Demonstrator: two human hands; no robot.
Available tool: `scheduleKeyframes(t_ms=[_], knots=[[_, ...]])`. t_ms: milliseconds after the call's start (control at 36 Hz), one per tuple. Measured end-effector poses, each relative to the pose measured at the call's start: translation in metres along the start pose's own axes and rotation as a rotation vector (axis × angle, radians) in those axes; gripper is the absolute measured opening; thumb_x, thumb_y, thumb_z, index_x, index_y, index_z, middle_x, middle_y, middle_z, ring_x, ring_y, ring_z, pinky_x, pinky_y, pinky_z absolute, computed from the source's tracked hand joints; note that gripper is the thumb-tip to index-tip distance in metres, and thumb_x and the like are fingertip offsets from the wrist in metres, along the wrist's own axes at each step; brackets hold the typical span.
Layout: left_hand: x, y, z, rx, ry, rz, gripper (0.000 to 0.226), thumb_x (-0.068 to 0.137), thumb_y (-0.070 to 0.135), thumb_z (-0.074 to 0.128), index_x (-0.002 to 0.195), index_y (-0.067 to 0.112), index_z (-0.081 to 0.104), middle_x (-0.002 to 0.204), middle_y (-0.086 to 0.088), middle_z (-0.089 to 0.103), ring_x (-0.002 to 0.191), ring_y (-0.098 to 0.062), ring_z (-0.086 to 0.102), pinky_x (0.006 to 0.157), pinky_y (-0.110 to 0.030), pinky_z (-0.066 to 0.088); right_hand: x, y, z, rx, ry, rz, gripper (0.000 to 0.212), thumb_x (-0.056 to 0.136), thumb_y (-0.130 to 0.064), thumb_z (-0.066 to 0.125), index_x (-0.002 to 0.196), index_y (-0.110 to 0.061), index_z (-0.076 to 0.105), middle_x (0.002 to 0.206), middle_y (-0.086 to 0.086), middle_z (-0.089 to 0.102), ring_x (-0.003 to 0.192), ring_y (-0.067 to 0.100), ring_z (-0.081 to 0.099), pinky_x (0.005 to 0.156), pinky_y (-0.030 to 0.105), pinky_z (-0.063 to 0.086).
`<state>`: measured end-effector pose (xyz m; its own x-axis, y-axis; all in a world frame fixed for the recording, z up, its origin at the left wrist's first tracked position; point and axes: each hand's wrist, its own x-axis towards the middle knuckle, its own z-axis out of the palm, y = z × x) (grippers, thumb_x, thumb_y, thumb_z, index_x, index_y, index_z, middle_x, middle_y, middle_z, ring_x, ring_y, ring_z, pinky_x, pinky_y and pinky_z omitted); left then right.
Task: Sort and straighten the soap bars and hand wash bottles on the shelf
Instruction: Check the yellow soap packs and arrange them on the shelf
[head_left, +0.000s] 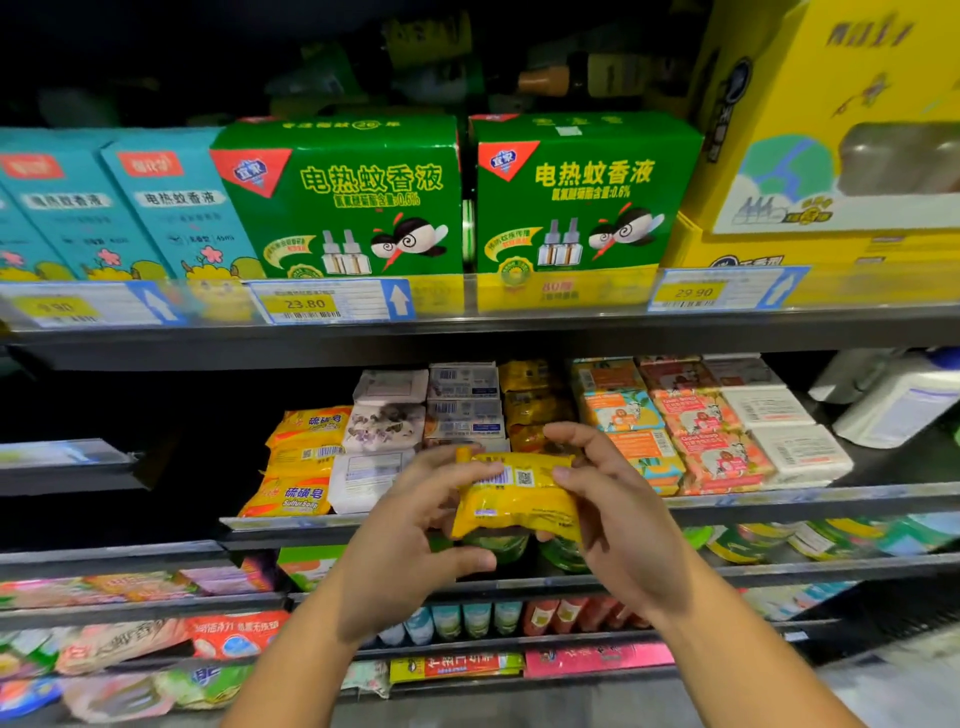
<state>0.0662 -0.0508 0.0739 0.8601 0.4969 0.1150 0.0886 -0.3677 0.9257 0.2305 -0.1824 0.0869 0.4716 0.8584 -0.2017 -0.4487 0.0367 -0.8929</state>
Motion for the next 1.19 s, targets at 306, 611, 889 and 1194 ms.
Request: scheduleKeyframes(t_ms=[306,611,889,1194], knots=[[-0.002,0.002,0.0,-0.227,0.262,-0.022,0.022,0.084,0.037,0.077,0.104,0.04,0.068,0.103,0.012,0.066,0.098,-0.012,0.065,0.076,-0.024,0.054,0.001,-0.003,-0.009,-0.506,-0.225,0.012,0.051,0.071,-0.06,0.073,0.118,-0.042,0.067,0.121,-0.011,0.066,0.115,0.016,0.063,0.096,0.041,0.053],[0.001,0.016,0.011,-0.116,0.352,0.022,0.045,0.071,0.021,0.085,0.108,0.03,0.062,0.1,0.016,0.065,0.083,-0.007,0.066,0.062,-0.018,0.053,0.001,0.022,0.018,-0.653,-0.102,-0.064,0.048,0.075,-0.012,0.087,0.111,-0.035,0.066,0.104,-0.014,0.073,0.094,0.006,0.069,0.08,0.022,0.054],[-0.009,-0.004,-0.004,0.061,0.214,-0.093,0.056,0.059,0.042,0.089,0.105,0.048,0.057,0.096,0.021,0.065,0.096,0.003,0.062,0.072,-0.014,0.051,0.006,0.0,0.004,-0.494,-0.07,-0.217,0.059,0.065,-0.025,0.091,0.116,-0.037,0.064,0.103,0.007,0.075,0.094,0.024,0.073,0.077,0.036,0.06],[-0.024,-0.023,-0.008,-0.262,0.28,-0.217,0.065,0.067,0.014,0.092,0.12,0.028,0.058,0.102,0.002,0.074,0.09,-0.018,0.073,0.075,-0.031,0.059,0.01,0.015,0.032,-0.584,-0.087,-0.209,0.05,0.072,-0.024,0.085,0.116,-0.036,0.063,0.103,-0.002,0.072,0.099,0.018,0.07,0.084,0.039,0.06]])
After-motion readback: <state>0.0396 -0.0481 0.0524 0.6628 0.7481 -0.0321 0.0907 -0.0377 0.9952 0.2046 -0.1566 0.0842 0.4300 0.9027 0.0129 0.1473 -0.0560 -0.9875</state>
